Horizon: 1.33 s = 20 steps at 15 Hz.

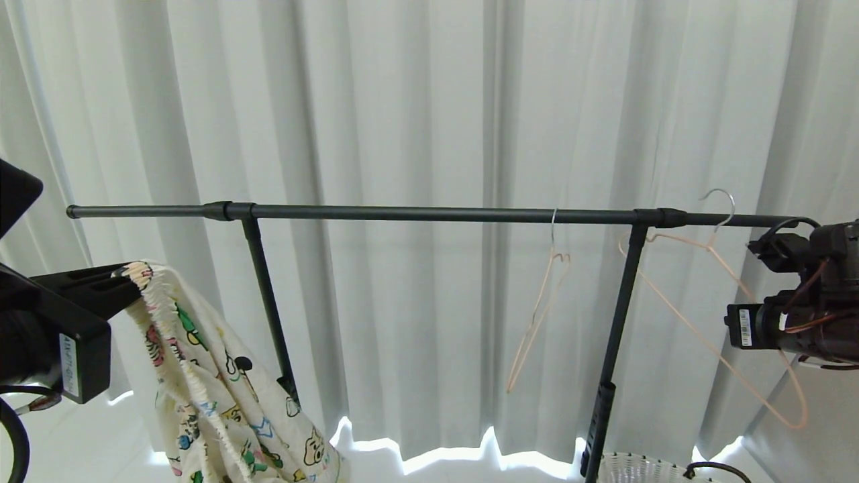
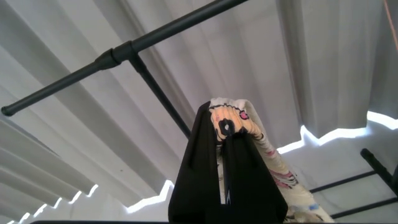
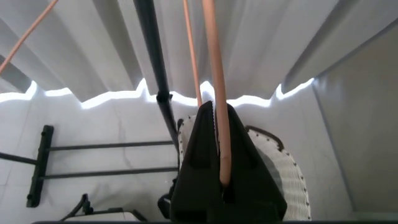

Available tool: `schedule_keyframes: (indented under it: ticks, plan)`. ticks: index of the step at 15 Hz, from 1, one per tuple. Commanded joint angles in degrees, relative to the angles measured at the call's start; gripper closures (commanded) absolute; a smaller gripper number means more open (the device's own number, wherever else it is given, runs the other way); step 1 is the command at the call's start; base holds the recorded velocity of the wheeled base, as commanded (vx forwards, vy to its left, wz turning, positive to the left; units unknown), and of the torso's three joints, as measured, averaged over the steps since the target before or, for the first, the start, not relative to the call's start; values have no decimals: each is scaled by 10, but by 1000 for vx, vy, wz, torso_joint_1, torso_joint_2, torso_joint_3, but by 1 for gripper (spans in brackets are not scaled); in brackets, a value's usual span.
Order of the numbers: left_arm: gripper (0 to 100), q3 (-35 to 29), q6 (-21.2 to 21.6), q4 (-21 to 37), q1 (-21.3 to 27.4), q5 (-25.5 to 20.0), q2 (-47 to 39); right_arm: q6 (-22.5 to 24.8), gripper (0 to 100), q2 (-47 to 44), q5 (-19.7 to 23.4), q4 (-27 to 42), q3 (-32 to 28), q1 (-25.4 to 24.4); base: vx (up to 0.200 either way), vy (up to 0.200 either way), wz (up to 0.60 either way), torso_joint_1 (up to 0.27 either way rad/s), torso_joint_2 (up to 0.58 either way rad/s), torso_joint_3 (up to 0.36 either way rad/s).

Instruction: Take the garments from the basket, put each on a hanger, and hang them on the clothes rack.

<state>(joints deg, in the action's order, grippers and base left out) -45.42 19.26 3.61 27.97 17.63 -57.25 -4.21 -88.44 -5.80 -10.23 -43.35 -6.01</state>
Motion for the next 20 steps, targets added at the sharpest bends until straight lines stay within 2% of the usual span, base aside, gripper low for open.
schedule_keyframes:
  ticks: [1,4,9,13,14,16,17,18,19,20]
  plan:
    - [100,1,0,-1,-1,0,1,1,100,14,-1,-1,1,-1,-200,0,0,2,2,2]
    - [100,2,0,-3,0,0,0,1,100,31,-2,25,3,-7,-200,0,0,1,2,5]
    - [100,16,-5,-3,0,-1,-11,3,100,89,-3,46,42,-64,-200,0,0,2,2,2]
    - [100,44,-5,-3,0,-1,-18,43,100,119,-1,44,41,-115,0,0,0,0,0,0]
    - [100,36,-9,-4,0,-1,-39,45,100,138,2,44,42,-166,0,0,0,0,0,0]
    - [100,11,-34,-4,0,-1,-73,43,100,153,2,44,42,-231,0,0,0,0,0,0]
    - [100,-20,-77,-4,1,0,-115,41,100,162,2,46,43,-298,0,0,0,0,0,0]
    - [100,-41,-106,-4,1,7,-144,40,100,165,2,48,44,-341,0,0,0,0,0,0]
    - [100,-63,-137,-4,2,32,-171,32,100,165,2,48,44,-391,0,0,0,0,0,0]
    - [100,-74,-156,-4,6,49,-189,20,100,162,2,48,45,-422,0,0,0,0,0,0]
